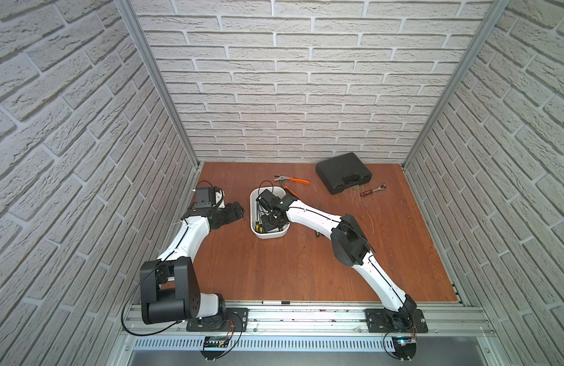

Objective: Take the file tool out of the storage box
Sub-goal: Pick up the file tool from the storage box.

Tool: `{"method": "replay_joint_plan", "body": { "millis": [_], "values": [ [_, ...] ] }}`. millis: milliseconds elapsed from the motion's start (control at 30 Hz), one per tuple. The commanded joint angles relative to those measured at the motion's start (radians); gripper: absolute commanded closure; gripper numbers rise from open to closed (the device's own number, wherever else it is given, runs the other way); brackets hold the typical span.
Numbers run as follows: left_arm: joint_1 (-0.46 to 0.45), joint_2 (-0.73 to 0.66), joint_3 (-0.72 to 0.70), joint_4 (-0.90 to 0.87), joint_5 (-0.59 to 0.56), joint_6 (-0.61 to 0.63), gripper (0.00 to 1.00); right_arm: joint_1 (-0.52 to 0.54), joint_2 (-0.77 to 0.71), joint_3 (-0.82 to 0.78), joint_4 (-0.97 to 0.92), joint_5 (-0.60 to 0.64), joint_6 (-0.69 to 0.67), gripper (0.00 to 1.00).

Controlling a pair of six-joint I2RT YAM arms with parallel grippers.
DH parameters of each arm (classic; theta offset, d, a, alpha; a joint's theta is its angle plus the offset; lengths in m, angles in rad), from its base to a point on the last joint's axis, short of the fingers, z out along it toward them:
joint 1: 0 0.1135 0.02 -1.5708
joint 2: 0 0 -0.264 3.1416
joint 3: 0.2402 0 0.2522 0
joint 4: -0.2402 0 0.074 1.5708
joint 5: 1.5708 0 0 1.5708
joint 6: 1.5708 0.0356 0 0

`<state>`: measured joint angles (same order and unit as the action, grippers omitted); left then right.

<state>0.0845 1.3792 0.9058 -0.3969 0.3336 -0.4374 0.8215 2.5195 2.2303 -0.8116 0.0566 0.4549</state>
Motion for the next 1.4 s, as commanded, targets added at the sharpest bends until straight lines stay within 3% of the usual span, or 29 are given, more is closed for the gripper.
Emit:
{"method": "replay_joint_plan", "body": {
  "millis": [0,233,433,967,1367],
  "values": [
    [0.01,-0.012,0.01,0.002,-0.004,0.023,0.09,-0.008,-0.095,-0.024,0.02,0.023,0.028,0.87],
    [0.011,-0.011,0.01,0.008,-0.005,0.02,0.09,-0.045,-0.248,-0.126,0.11,-0.031,0.054,0.88],
    [0.013,-0.008,0.013,0.007,-0.005,0.023,0.09,-0.097,-0.439,-0.372,0.255,-0.035,0.11,0.88],
    [0.015,0.007,0.009,0.026,0.015,0.019,0.09,-0.315,-0.839,-1.024,0.286,0.085,0.124,0.89],
    [0.016,0.006,0.006,0.024,0.013,0.019,0.09,-0.381,-0.772,-1.103,0.291,0.093,0.053,0.89]
  ]
}}
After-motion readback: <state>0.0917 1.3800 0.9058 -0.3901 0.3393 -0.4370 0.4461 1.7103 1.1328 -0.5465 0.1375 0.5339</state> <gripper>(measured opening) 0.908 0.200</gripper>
